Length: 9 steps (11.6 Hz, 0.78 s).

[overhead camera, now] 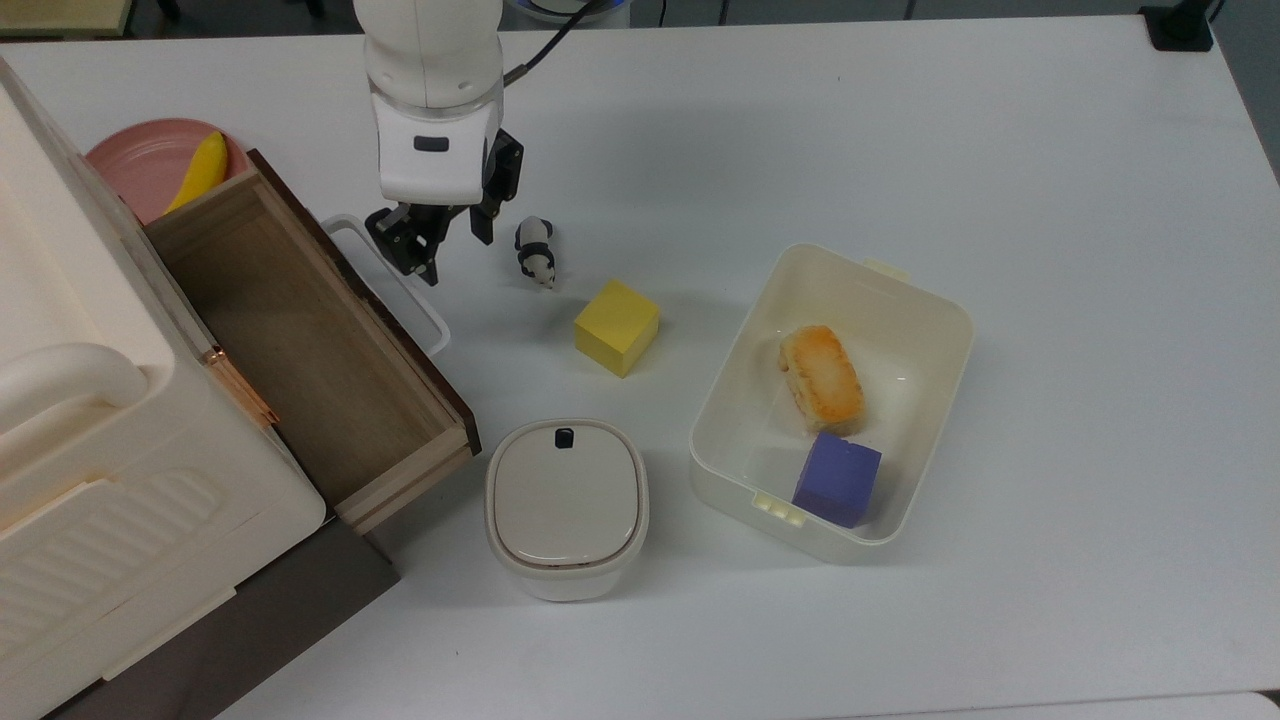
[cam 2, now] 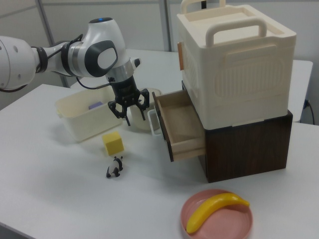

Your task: Slide the drawer open

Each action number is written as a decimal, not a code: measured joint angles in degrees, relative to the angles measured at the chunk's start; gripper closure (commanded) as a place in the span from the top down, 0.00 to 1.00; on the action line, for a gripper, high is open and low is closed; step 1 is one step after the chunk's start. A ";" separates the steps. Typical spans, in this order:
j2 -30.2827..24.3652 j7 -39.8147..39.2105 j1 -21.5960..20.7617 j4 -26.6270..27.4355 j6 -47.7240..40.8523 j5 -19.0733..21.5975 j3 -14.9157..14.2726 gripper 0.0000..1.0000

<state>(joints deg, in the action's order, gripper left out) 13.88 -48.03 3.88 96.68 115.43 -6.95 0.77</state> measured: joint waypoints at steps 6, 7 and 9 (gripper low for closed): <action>-1.81 5.05 -1.00 -1.27 -8.02 2.74 0.22 1.00; -3.48 11.80 -2.72 -1.95 -13.35 3.06 0.50 1.00; -7.28 26.98 -6.55 -2.31 -20.50 3.09 0.87 1.00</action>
<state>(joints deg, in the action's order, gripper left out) 6.60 -21.05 -2.67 94.36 94.94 -3.86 1.64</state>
